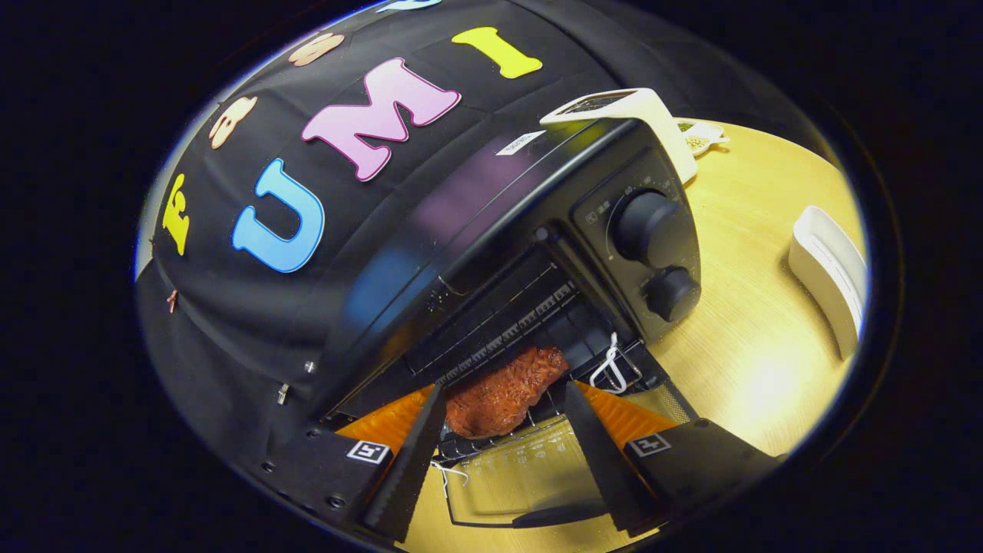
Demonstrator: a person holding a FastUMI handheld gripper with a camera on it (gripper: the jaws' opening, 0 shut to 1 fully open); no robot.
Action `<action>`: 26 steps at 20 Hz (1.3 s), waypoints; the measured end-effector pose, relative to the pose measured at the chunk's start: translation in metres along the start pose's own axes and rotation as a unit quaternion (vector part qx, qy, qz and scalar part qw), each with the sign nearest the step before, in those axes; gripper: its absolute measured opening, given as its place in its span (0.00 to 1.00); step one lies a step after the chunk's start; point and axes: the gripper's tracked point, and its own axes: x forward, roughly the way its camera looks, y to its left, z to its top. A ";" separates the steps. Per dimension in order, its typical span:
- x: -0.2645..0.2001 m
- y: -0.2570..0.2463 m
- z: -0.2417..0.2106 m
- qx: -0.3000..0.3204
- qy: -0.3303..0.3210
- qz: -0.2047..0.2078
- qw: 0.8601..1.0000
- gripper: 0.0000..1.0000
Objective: Open the toaster oven, put the food inside, and close the toaster oven door.
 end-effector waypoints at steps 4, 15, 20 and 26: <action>-0.015 -0.004 -0.006 -0.005 0.013 -0.004 1.000 0.98; -0.079 -0.001 -0.045 -0.111 0.046 -0.006 0.993 0.98; -0.101 0.000 -0.081 -0.195 0.080 -0.007 0.978 0.98; -0.106 -0.029 -0.131 -0.244 0.145 -0.045 0.958 0.98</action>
